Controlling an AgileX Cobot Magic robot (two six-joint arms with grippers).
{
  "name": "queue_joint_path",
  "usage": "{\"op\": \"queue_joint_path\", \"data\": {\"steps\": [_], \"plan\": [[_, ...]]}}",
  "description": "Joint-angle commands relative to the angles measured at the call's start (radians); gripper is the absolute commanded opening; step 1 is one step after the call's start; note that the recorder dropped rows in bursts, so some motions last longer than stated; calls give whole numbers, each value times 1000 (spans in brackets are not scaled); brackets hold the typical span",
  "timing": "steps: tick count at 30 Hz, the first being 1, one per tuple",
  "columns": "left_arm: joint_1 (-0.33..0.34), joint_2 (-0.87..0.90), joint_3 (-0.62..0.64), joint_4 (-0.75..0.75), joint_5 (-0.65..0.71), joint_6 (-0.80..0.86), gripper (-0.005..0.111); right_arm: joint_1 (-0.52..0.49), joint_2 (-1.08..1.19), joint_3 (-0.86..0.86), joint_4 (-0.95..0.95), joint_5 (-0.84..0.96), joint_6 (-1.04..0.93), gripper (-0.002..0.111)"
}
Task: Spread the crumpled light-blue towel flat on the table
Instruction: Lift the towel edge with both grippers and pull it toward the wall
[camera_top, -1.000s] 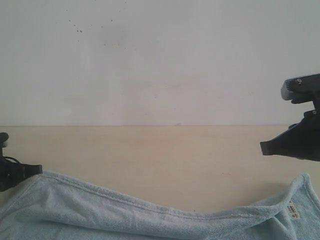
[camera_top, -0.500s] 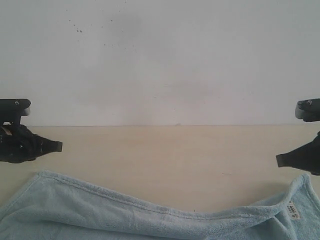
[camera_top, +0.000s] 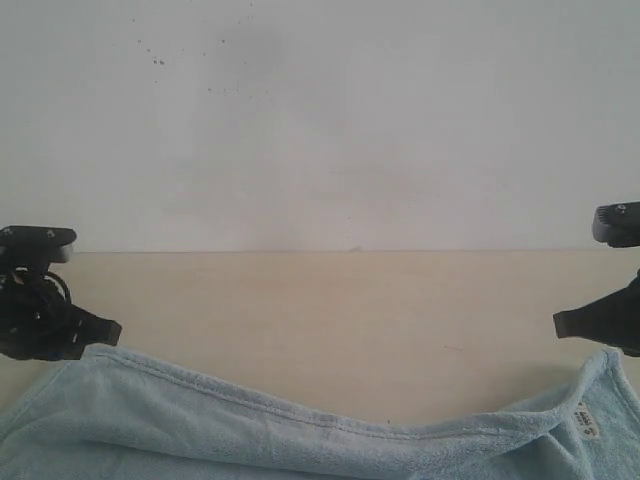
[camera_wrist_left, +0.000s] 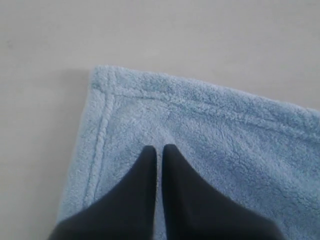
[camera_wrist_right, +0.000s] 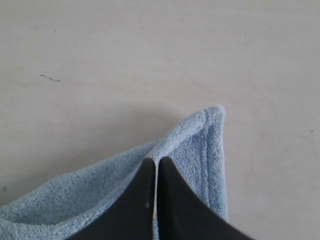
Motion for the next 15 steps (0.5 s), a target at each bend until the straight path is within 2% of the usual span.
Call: {"op": "queue_joint_path", "data": {"steps": [1, 5, 10, 15], "plan": [[-3, 31, -6, -17, 1, 10, 4, -3, 0, -7, 7, 14, 1, 1], [-3, 62, -6, -15, -48, 10, 4, -3, 0, -7, 7, 16, 1, 1], [-3, 148, -8, -15, -189, 18, 4, -3, 0, -7, 7, 49, 1, 1], [-3, 219, -32, -15, -199, 18, 4, -3, 0, -7, 7, 47, 1, 1]]}}
